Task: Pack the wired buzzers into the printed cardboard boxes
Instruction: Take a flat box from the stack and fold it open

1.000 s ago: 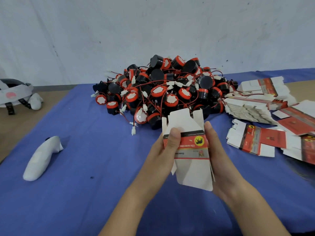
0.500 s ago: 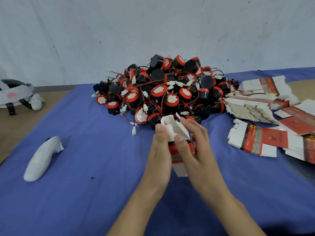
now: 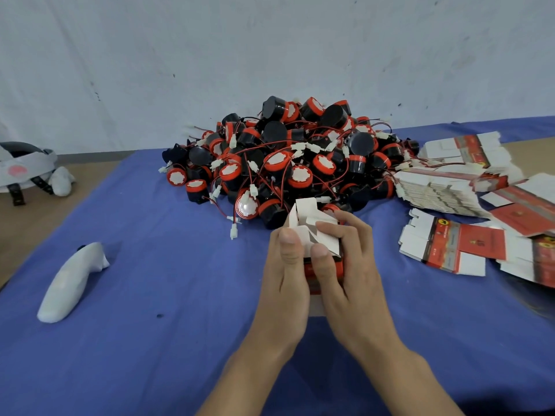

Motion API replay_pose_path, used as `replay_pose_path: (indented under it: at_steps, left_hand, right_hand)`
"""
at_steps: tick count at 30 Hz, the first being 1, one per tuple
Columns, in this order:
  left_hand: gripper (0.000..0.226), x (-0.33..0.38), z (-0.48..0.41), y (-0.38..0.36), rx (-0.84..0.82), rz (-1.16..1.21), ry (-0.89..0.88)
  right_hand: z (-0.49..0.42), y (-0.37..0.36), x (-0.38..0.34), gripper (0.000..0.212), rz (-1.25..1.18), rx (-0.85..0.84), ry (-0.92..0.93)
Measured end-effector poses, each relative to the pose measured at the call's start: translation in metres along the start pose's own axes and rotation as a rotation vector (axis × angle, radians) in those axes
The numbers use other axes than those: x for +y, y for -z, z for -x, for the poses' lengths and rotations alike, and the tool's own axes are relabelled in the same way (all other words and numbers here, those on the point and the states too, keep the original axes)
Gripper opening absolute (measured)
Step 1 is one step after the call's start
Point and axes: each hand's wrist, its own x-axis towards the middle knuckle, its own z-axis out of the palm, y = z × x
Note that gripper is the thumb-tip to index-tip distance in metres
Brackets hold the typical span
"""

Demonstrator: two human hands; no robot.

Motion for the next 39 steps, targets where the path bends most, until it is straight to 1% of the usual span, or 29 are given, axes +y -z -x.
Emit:
replay_pose_path:
  at_steps: [3, 7, 8, 11, 13, 15, 19, 24, 27, 31, 33, 39]
  left_hand:
    - [0.086, -0.001, 0.0, -0.001, -0.009, -0.008, 0.002]
    - [0.069, 0.001, 0.001, 0.0, -0.018, -0.001, 0.01]
    - [0.068, 0.001, 0.001, 0.0, -0.022, -0.001, 0.009]
    - [0.077, 0.001, 0.001, 0.0, -0.049, -0.019, 0.003]
    - [0.077, 0.001, 0.001, 0.0, -0.06, -0.032, -0.005]
    - [0.073, 0.0, 0.001, 0.0, -0.061, -0.062, -0.026]
    - [0.075, 0.0, 0.002, 0.001, -0.071, -0.086, -0.026]
    - [0.062, 0.006, -0.002, 0.004, -0.052, -0.018, -0.022]
    - [0.05, 0.011, -0.004, 0.007, -0.082, 0.032, -0.03]
    - [0.032, 0.014, -0.008, 0.016, -0.105, 0.079, -0.003]
    - [0.033, 0.015, -0.007, 0.018, -0.12, 0.07, -0.015]
    - [0.04, 0.018, -0.005, 0.02, -0.139, 0.056, -0.065]
  right_hand:
    - [0.0, 0.002, 0.0, 0.046, 0.004, -0.018, 0.001]
    - [-0.002, 0.003, -0.001, 0.038, 0.002, -0.021, 0.02]
    - [-0.003, 0.003, 0.0, 0.037, 0.003, -0.021, 0.019]
    - [-0.004, 0.003, 0.001, 0.045, -0.015, -0.028, -0.013]
    - [-0.003, 0.003, 0.001, 0.048, -0.039, -0.035, -0.032]
    - [-0.003, 0.004, 0.002, 0.045, -0.041, -0.048, -0.033]
    - [-0.005, 0.008, 0.002, 0.042, -0.048, -0.061, -0.018]
    - [-0.003, 0.008, -0.001, 0.037, -0.143, -0.083, 0.009]
    - [-0.004, 0.009, -0.002, 0.038, -0.177, -0.076, 0.017]
    - [-0.003, 0.008, -0.002, 0.028, -0.171, -0.082, 0.045]
    - [-0.003, 0.009, -0.001, 0.031, -0.167, -0.087, 0.052]
    - [-0.004, 0.009, 0.001, 0.053, -0.186, -0.107, 0.015]
